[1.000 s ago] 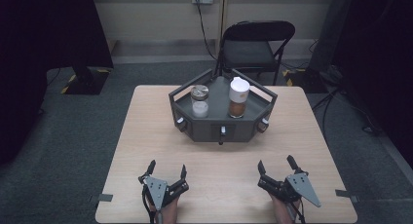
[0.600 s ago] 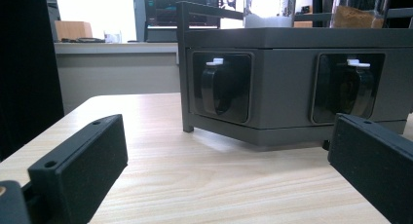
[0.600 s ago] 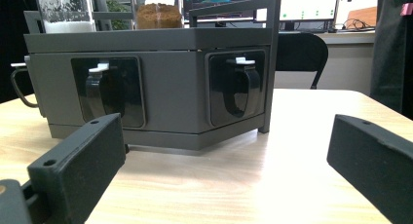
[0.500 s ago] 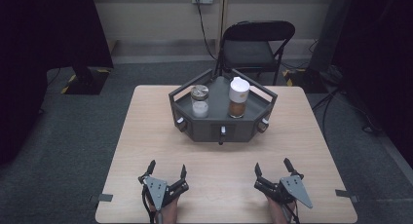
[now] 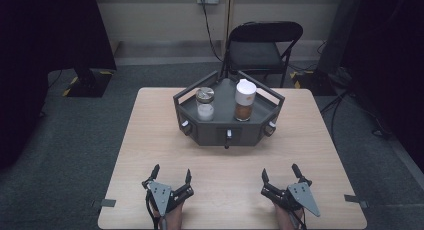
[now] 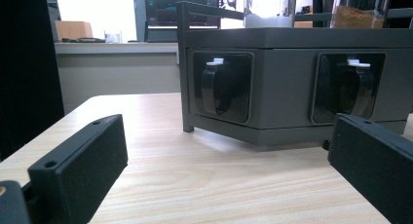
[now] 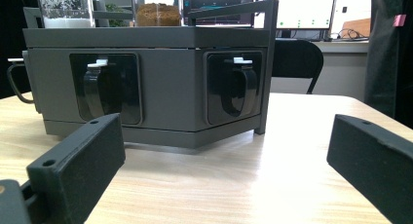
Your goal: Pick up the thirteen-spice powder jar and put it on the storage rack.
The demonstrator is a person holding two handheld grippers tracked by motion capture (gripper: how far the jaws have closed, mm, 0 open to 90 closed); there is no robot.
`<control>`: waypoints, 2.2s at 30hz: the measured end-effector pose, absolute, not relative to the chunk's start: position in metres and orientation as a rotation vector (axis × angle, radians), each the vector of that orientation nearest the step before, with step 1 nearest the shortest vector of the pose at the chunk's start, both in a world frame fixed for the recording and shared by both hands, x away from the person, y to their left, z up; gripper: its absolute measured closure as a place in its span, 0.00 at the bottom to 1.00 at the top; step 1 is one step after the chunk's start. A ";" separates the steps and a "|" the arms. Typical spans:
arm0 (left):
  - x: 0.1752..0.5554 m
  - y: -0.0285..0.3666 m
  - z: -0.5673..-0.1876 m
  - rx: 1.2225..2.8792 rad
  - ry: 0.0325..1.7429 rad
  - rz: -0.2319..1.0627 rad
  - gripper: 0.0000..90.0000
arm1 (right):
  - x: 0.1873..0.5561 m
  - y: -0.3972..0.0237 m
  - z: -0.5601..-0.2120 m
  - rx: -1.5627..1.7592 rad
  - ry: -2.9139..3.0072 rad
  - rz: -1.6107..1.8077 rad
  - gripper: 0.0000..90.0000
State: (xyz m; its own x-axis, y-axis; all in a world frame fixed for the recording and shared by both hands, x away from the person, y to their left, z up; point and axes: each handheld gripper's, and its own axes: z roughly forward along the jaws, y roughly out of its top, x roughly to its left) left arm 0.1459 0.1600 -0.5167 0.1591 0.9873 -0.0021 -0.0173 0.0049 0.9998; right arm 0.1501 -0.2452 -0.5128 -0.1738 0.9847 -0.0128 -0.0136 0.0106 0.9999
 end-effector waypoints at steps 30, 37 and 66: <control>0.146 0.159 -0.517 1.263 1.084 1.101 0.00 | 0.148 -0.244 -0.515 1.098 1.316 1.339 0.00; 0.146 0.159 -0.517 1.261 1.084 1.099 0.00 | 0.148 -0.244 -0.515 1.098 1.317 1.338 0.00; 0.146 0.160 -0.517 1.261 1.081 1.096 0.00 | 0.148 -0.244 -0.515 1.100 1.314 1.335 0.00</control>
